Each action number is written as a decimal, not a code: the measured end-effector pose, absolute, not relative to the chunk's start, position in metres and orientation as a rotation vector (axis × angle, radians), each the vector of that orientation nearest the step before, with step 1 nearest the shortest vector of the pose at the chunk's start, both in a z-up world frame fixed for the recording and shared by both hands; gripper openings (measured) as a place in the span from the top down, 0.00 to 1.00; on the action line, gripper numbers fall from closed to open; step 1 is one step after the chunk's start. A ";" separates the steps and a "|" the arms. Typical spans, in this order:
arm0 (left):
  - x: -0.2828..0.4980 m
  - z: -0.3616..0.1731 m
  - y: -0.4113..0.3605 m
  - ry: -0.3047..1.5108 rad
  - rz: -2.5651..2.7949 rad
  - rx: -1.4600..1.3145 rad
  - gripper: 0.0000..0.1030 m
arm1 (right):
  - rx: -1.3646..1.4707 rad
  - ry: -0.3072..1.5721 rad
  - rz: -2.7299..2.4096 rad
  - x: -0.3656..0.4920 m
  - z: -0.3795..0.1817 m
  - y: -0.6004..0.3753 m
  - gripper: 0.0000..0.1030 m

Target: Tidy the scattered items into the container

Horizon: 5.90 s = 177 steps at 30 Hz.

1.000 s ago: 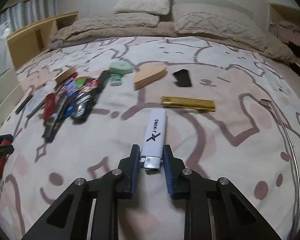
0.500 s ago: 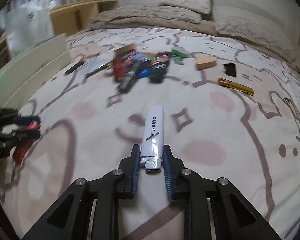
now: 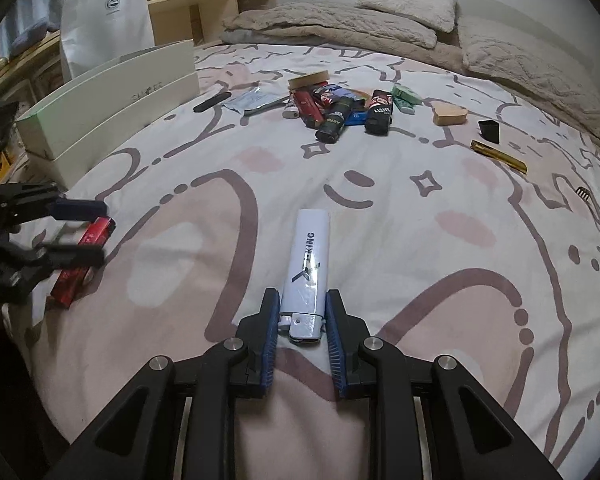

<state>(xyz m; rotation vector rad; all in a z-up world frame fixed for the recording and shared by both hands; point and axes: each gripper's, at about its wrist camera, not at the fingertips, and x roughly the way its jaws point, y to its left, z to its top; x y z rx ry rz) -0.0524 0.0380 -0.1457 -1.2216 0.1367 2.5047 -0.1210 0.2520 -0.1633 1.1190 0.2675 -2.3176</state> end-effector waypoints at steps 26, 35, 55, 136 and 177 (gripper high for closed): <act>-0.002 -0.144 0.084 0.042 2.282 -1.239 0.32 | 1.286 0.143 -2.547 -0.154 -0.158 0.347 0.22; -0.003 -0.125 0.100 0.084 2.277 -1.157 0.32 | 1.135 0.055 -2.431 -0.142 -0.143 0.339 0.01; -0.040 -0.149 0.059 0.228 2.482 -1.224 0.04 | 1.235 0.104 -2.457 -0.149 -0.168 0.287 0.00; -0.019 -0.156 0.055 0.142 2.593 -1.027 0.22 | 1.173 0.118 -2.638 -0.080 -0.165 0.265 0.21; -0.064 0.028 -0.062 -0.018 2.893 -0.515 0.22 | 0.880 0.018 -2.692 -0.080 -0.047 0.204 0.21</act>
